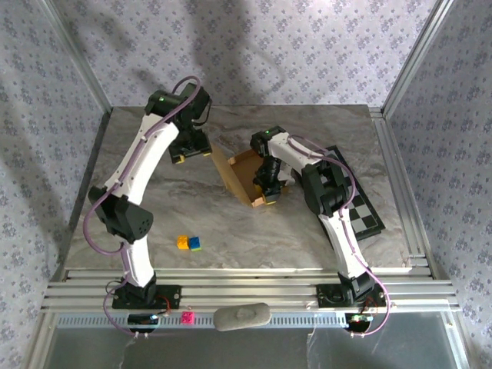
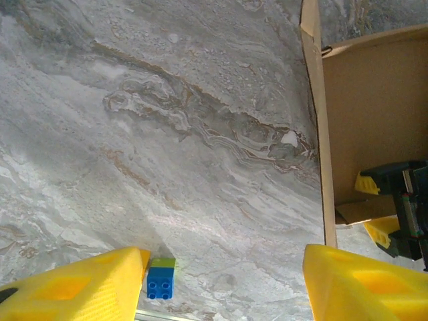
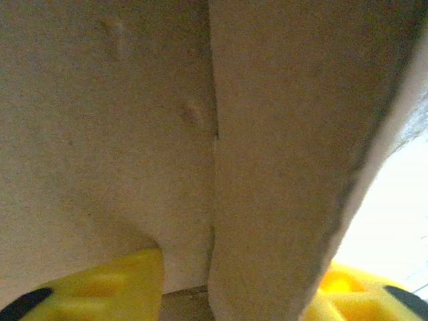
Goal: Fold the paper box
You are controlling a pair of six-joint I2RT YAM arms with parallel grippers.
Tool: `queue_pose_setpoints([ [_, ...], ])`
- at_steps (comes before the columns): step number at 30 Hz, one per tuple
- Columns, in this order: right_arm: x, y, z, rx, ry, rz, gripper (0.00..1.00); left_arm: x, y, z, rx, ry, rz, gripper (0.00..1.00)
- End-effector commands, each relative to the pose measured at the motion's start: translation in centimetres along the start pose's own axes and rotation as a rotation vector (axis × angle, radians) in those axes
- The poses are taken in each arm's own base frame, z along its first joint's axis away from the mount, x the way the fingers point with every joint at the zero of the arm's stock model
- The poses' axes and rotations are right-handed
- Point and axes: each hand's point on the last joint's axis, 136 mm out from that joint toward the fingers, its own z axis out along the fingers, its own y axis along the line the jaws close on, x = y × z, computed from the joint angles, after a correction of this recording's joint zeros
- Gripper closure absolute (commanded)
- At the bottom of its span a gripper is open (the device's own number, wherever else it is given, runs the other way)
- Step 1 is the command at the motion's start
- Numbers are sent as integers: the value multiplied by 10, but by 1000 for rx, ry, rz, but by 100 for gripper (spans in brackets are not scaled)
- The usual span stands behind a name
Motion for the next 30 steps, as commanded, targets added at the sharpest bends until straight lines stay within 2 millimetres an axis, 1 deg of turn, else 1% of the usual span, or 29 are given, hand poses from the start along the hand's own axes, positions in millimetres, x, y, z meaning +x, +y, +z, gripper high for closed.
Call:
queue_pose_setpoints([
  [1, 2, -2, -19, -48, -21, -8, 43, 6, -6, -13, 65, -11, -9, 35],
  [4, 5, 1, -28, -81, -18, -28, 35, 9, -10, -9, 72, -2, -1, 35],
  [8, 7, 2, -44, -127, -22, -44, 28, 11, -14, -4, 75, 11, 11, 35],
  [11, 7, 0, -58, -157, -37, -48, 26, 11, -15, -1, 72, 16, 16, 35],
  [15, 1, -5, -86, -214, -99, -68, 26, 12, -15, 0, 68, 20, 23, 34],
  [17, -8, -3, -107, -266, -176, -123, 26, 12, -14, 1, 63, 19, 26, 35],
  [19, -22, 6, -131, -341, -288, -238, 24, 11, -12, -2, 56, 8, 33, 34],
  [20, -30, 14, -142, -380, -346, -327, 24, 10, -10, -4, 50, 1, 35, 34],
  [21, -37, 28, -156, -439, -415, -442, 23, 8, -9, -7, 44, -12, 42, 35],
  [22, -40, 45, -168, -504, -477, -604, 22, 6, -7, -10, 38, -24, 51, 35],
  [23, -39, 57, -173, -548, -509, -741, 22, 5, -5, -12, 32, -34, 59, 35],
  [24, -39, 67, -172, -582, -523, -902, 22, 4, -3, -16, 30, -47, 69, 34],
  [25, -43, 69, -166, -564, -535, -1022, 23, 3, -2, -18, 30, -57, 79, 35],
  [28, -70, 64, -147, -434, -560, -1189, 25, 2, 2, -23, 23, -83, 95, 35],
  [30, -80, 64, -140, -381, -570, -1248, 26, 2, 3, -26, 32, -103, 103, 35],
])
